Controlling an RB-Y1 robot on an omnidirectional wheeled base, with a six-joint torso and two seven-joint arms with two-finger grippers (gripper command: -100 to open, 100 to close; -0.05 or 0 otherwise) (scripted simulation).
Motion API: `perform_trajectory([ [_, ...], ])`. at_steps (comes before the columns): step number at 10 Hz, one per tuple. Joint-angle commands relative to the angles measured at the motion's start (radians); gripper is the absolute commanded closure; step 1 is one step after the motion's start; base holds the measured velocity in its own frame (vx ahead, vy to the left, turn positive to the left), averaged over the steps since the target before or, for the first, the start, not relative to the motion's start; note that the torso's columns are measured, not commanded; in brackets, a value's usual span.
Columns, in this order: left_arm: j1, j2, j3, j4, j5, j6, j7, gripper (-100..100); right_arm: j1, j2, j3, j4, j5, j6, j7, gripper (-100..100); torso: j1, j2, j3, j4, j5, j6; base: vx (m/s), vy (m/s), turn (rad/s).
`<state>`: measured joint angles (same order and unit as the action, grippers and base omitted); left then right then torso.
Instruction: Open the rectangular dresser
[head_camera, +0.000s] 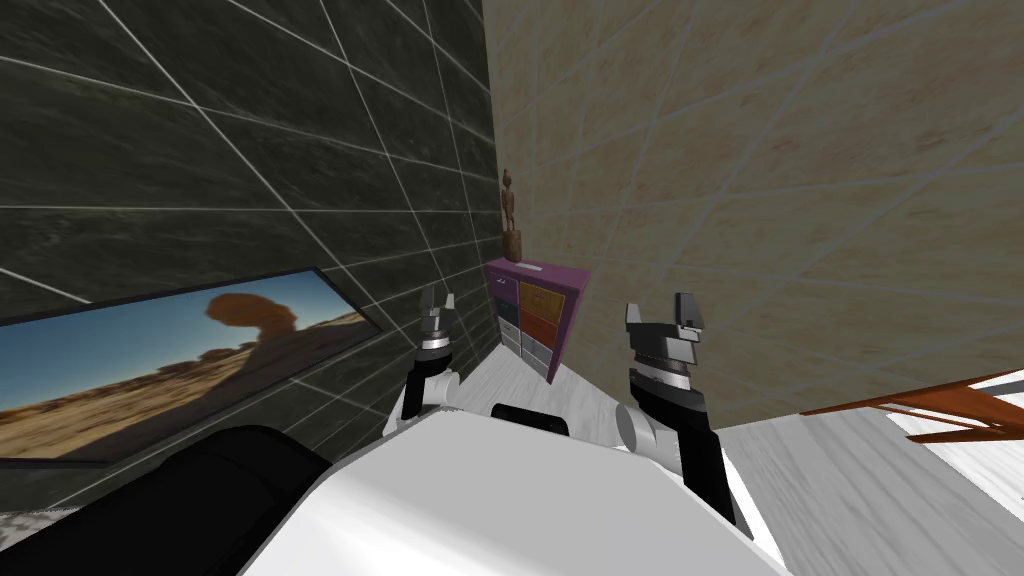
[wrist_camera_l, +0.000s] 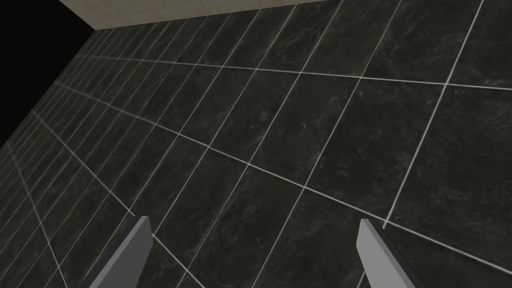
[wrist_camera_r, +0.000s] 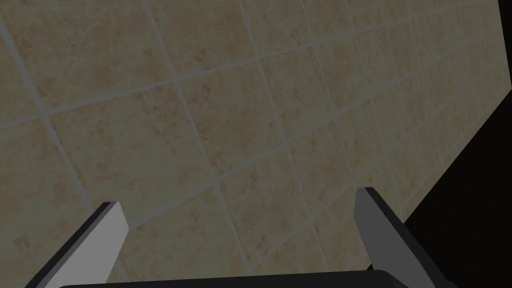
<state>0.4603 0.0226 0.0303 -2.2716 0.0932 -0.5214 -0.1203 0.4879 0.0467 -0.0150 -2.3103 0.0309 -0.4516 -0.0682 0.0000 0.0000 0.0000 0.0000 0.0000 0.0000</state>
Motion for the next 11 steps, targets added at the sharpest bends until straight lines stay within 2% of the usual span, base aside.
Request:
perform_trajectory([
  [1,0.000,0.000,0.000,0.000,0.000,0.000,0.000,0,0.000,0.000,0.000,0.000,0.000,0.000,0.000,0,0.000,0.040,-0.082,0.041,0.000,0.000,0.000,0.000,0.000],
  [9,0.000,0.000,0.000,0.000,0.000,0.000,0.000,0,0.000,0.000,0.000,0.000,0.000,0.000,0.000,0,0.000,0.618,-1.234,0.617,0.000,0.000,0.000,0.000,0.000],
  [10,-0.001,0.046,-0.001,-0.002,-0.001,0.020,0.004,-100,0.000,0.000,0.000,0.000,0.000,0.000,0.000,0,0.000,0.691,-1.382,0.691,0.000,0.000,0.017,-0.015,-0.042],
  [11,-0.002,0.064,-0.002,-0.004,-0.001,0.033,0.006,-100,0.000,0.000,0.000,0.000,0.000,0.000,0.000,0,-0.001,0.725,-1.451,0.724,0.000,0.000,0.027,-0.023,-0.046],
])
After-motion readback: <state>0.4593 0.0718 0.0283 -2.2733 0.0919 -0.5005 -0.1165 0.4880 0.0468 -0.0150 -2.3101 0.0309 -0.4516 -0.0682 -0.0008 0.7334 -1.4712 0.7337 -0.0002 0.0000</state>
